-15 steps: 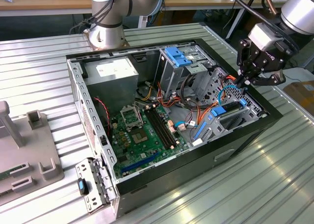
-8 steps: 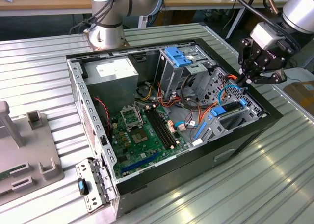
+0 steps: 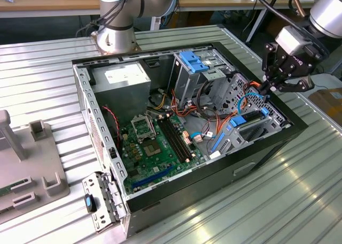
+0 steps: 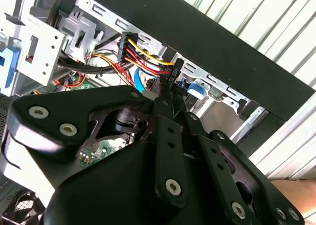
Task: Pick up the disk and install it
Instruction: 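Insert the first disk wire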
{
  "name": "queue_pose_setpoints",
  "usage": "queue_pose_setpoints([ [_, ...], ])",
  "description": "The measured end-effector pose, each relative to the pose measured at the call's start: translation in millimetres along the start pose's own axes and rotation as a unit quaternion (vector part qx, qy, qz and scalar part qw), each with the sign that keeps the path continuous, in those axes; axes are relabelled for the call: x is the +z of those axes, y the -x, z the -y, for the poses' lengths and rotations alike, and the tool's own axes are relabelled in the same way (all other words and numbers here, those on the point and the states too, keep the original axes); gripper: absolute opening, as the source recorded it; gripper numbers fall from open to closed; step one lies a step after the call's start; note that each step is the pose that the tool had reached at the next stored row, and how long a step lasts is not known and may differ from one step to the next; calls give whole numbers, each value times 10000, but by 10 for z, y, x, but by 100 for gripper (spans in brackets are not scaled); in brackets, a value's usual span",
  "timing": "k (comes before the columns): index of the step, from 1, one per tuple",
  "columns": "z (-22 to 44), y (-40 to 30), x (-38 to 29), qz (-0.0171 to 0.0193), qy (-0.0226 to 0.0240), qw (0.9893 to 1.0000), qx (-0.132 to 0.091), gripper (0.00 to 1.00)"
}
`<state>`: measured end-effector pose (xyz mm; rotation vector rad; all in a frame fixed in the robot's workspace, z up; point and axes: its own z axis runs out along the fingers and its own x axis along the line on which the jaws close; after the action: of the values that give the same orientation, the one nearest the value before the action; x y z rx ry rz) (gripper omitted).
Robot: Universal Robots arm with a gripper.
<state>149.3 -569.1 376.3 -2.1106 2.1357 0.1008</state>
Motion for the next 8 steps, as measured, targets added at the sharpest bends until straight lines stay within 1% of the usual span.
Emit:
queue_pose_setpoints([
  [4, -1, -34, 40, 0, 1, 10000, -5, 16],
  [6, -2, -48, 50, 0, 1, 10000, -6, 16],
  [7, -11, -61, 52, 0, 0, 10000, -5, 16],
  [8, -35, -68, 48, -1, -2, 10000, -6, 16],
])
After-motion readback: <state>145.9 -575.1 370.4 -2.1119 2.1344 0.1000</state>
